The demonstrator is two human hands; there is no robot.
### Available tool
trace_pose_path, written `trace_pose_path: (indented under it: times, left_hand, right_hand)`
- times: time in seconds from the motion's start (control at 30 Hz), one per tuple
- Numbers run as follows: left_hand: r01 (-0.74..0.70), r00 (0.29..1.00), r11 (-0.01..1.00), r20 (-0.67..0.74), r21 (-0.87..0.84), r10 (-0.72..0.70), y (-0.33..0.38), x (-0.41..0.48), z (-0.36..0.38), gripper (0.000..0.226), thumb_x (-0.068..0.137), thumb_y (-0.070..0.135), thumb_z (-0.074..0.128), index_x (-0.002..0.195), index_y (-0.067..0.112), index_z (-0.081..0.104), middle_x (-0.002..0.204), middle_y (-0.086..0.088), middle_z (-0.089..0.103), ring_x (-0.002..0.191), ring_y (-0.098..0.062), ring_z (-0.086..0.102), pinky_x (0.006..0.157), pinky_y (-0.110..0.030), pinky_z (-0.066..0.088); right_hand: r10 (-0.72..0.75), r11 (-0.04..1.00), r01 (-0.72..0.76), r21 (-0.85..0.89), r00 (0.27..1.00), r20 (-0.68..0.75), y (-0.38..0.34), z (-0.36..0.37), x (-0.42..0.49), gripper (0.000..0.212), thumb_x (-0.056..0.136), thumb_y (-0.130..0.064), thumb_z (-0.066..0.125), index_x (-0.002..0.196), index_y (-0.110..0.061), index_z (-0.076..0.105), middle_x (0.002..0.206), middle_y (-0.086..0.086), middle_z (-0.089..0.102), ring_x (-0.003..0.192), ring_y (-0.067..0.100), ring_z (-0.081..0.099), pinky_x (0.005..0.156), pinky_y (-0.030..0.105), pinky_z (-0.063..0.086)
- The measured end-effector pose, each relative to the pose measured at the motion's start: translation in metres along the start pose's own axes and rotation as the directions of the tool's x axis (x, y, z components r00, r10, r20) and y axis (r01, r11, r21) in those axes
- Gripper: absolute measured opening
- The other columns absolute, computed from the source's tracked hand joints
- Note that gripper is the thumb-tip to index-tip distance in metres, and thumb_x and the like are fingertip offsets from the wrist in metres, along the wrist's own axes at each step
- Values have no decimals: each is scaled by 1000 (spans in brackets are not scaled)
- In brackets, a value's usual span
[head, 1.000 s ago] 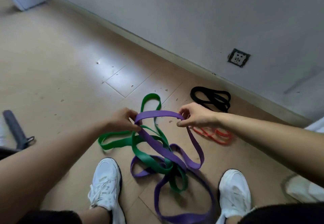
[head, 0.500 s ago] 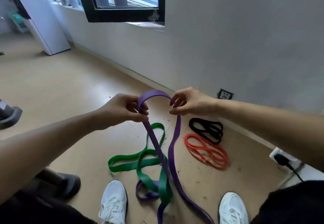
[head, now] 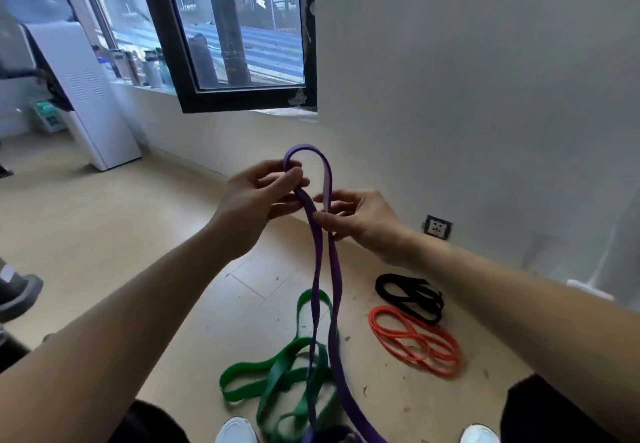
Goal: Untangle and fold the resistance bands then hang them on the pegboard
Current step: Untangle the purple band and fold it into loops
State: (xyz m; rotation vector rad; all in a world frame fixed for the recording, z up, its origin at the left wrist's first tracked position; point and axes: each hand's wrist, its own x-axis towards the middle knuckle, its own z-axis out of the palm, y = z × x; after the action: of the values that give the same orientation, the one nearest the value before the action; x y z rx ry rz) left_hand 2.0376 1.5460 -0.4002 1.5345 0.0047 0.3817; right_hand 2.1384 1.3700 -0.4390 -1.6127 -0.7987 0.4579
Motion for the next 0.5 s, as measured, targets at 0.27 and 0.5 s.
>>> trace_pose_path:
  times: [0.27,0.5]
  left_hand:
    - [66,997,997,-26,-51,-67,-7,15,6,42,74,28,75,109,7,66,97,-9,71,90,-25,74,81,-32,60]
    - [141,989,985,45,-100,-137,-11,19,16,39,75,23,76,107,6,63,88,-6,72,83,-24,74,74,-27,60]
  right_hand:
    - [-4,1000,4,0,1000,16,7,-5,0,37,84,-15,79,120,-8,70,104,9,77,92,23,75,78,30,61]
    - [-16,991,16,-131,1000,-3,13,-14,5,32,82,-20,82,112,-12,74,96,6,78,87,19,75,77,29,62]
